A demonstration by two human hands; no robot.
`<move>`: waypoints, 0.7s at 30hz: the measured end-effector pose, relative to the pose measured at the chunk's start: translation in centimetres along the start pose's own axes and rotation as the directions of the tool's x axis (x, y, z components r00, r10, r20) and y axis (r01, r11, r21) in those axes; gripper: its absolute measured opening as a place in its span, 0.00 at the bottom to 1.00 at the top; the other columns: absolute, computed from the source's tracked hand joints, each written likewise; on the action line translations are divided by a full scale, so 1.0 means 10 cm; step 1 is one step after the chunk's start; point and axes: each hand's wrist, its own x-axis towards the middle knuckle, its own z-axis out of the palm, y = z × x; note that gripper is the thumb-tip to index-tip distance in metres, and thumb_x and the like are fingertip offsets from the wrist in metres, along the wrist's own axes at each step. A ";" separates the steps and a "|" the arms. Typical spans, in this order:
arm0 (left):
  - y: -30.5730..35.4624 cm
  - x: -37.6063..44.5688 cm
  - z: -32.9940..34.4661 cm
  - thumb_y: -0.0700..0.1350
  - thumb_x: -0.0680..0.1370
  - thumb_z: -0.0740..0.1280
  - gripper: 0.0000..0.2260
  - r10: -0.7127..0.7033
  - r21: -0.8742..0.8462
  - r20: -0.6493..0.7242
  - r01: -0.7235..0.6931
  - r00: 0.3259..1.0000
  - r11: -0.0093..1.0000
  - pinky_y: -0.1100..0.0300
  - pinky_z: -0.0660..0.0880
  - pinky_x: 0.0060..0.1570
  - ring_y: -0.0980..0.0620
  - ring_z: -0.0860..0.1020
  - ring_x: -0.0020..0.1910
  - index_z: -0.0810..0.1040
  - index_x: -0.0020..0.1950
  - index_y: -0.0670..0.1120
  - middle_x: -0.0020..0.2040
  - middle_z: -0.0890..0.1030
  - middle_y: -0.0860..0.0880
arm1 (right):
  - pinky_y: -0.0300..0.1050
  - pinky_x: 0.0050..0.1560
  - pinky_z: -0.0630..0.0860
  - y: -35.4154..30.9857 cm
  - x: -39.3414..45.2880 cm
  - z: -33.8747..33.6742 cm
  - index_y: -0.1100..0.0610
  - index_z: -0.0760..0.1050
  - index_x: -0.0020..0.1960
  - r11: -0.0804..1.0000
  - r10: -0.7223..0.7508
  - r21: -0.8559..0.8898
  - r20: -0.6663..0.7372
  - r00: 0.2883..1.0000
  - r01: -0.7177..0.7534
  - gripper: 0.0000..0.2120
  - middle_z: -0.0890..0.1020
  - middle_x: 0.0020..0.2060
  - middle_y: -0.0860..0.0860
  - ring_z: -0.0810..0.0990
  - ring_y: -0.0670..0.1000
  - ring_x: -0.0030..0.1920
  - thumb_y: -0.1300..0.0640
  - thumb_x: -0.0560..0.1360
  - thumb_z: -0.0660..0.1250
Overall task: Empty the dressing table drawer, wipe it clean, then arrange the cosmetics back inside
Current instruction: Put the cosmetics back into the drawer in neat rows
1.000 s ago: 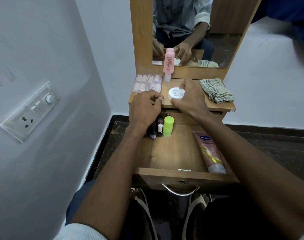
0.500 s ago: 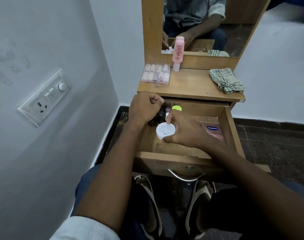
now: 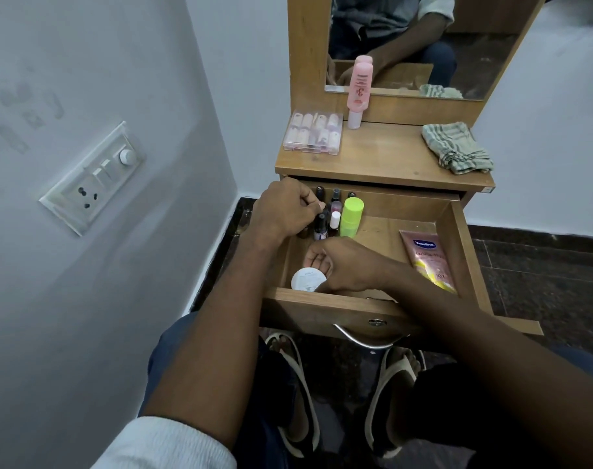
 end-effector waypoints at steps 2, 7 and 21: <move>0.02 -0.02 0.01 0.50 0.79 0.75 0.08 0.007 -0.013 0.029 -0.006 1.000 1.000 0.50 0.84 0.49 0.54 0.84 0.39 0.87 0.40 0.53 0.34 0.83 0.58 | 0.44 0.47 0.84 -0.02 -0.01 -0.01 0.57 0.82 0.56 1.000 0.008 0.026 0.012 1.000 -0.008 0.18 0.86 0.47 0.48 0.83 0.43 0.44 0.58 0.69 0.83; 0.05 -0.03 0.04 0.50 0.78 0.74 0.06 0.008 0.006 0.032 -0.009 0.999 1.000 0.49 0.84 0.50 0.53 0.85 0.41 0.88 0.42 0.53 0.32 0.81 0.62 | 0.42 0.46 0.84 -0.01 0.00 -0.01 0.60 0.82 0.56 0.985 0.088 0.149 -0.010 0.996 -0.086 0.19 0.87 0.46 0.52 0.86 0.49 0.44 0.64 0.68 0.83; 0.25 0.03 0.05 0.53 0.79 0.72 0.05 -0.003 -0.090 -0.183 -0.014 0.983 0.996 0.53 0.82 0.47 0.56 0.83 0.41 0.87 0.45 0.56 0.34 0.81 0.61 | 0.45 0.45 0.83 0.04 -0.05 -0.44 0.54 0.84 0.38 0.972 0.219 0.016 -0.423 0.879 -0.235 0.08 0.83 0.32 0.45 0.85 0.48 0.40 0.64 0.71 0.70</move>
